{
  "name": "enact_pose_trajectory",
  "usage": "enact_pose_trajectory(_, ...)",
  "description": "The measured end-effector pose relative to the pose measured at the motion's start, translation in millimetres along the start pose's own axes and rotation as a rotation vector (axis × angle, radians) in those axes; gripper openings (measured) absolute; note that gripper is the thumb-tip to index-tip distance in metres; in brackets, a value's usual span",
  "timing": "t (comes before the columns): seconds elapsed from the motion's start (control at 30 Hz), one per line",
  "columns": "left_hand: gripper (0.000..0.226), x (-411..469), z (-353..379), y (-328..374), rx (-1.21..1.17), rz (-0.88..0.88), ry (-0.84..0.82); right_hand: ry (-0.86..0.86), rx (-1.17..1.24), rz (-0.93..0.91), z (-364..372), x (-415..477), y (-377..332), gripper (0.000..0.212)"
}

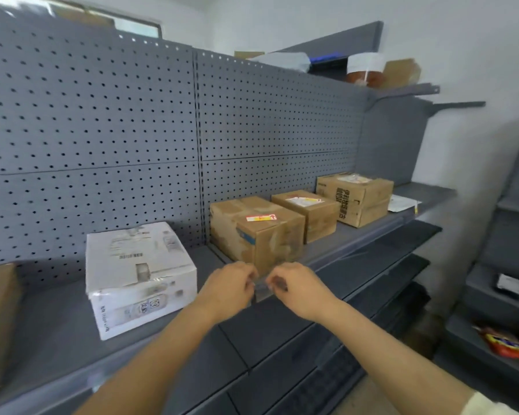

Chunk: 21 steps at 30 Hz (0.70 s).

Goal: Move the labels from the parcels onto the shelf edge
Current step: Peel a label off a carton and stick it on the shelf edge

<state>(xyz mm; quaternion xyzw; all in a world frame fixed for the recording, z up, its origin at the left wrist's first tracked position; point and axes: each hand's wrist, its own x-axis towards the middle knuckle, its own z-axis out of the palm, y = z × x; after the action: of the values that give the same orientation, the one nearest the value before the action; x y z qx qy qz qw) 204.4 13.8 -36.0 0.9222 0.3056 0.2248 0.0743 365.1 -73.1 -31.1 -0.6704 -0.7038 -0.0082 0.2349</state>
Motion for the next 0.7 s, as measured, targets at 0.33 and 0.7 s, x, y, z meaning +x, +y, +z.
enact_pose_trajectory(0.33, 0.018, 88, 16, 13, 0.042, -0.041, -0.003, 0.0, 0.049, -0.033, -14, 45, 89, 0.016)
enact_pose_trajectory(0.7, 0.017, 196, 6, -50, 0.107, -0.151, 0.062, 0.065, 0.104, -0.1, -14, 167, 137, 0.012)
